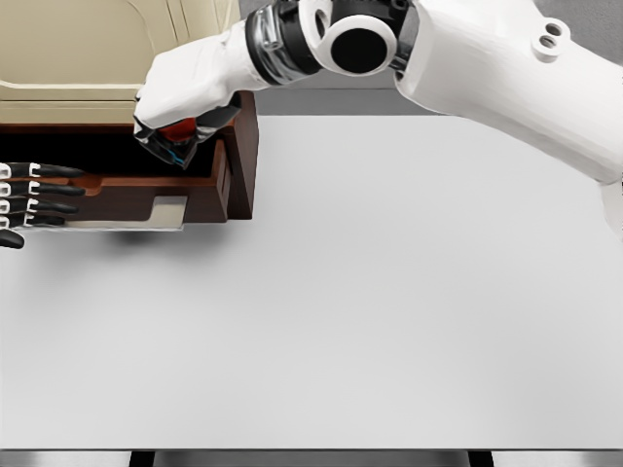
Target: Open the cabinet drawer with left arm, and place a switch into the drawer with right arm
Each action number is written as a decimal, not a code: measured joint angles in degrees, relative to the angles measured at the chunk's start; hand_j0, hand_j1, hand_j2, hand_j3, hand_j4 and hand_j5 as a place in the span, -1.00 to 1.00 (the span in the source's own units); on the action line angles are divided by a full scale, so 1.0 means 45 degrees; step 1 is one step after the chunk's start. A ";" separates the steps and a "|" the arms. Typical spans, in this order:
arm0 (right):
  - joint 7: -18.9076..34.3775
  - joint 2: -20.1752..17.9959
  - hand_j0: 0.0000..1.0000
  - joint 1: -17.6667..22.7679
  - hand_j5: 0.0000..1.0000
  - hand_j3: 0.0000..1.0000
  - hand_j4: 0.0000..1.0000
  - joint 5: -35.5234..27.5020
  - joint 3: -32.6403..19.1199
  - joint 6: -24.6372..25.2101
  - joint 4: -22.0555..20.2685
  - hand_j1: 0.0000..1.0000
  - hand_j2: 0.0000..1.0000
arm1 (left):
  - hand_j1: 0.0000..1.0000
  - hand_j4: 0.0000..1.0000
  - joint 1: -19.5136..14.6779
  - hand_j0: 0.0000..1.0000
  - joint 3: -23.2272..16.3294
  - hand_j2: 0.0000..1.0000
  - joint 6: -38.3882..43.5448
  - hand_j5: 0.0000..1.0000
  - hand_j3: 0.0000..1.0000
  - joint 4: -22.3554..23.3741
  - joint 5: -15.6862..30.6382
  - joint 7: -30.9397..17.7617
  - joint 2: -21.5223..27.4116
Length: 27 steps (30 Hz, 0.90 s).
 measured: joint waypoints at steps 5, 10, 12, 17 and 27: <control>-0.0003 0.0103 1.00 0.0020 1.00 1.00 1.00 0.0018 0.0001 0.0460 0.0231 1.00 1.00 | 1.00 1.00 -0.0006 1.00 -0.0006 1.00 -0.0019 1.00 1.00 0.0004 -0.0049 -0.0001 0.0001; -0.0003 0.0098 1.00 0.0059 1.00 1.00 1.00 0.0030 -0.0029 0.0670 0.0218 1.00 1.00 | 1.00 1.00 -0.0002 1.00 -0.0009 1.00 -0.0050 1.00 1.00 0.0007 -0.0128 0.0001 0.0000; -0.0003 -0.0095 1.00 0.0117 1.00 1.00 1.00 0.0027 -0.0080 0.0240 -0.0109 1.00 1.00 | 1.00 1.00 -0.0004 1.00 -0.0011 1.00 -0.0059 1.00 1.00 0.0009 -0.0151 0.0001 0.0000; -0.0002 -0.2282 1.00 0.1250 1.00 1.00 1.00 -0.0442 -0.0937 -0.1923 -0.1420 1.00 1.00 | 1.00 1.00 -0.0011 1.00 -0.0015 1.00 -0.0076 1.00 1.00 0.0019 -0.0209 0.0000 -0.0011; 0.0000 -0.8128 1.00 0.4903 1.00 1.00 1.00 -0.1992 -0.2519 -0.2480 -0.1896 1.00 1.00 | 1.00 1.00 0.0747 1.00 0.0273 1.00 -0.0215 1.00 1.00 0.0043 -0.0728 -0.0060 0.0255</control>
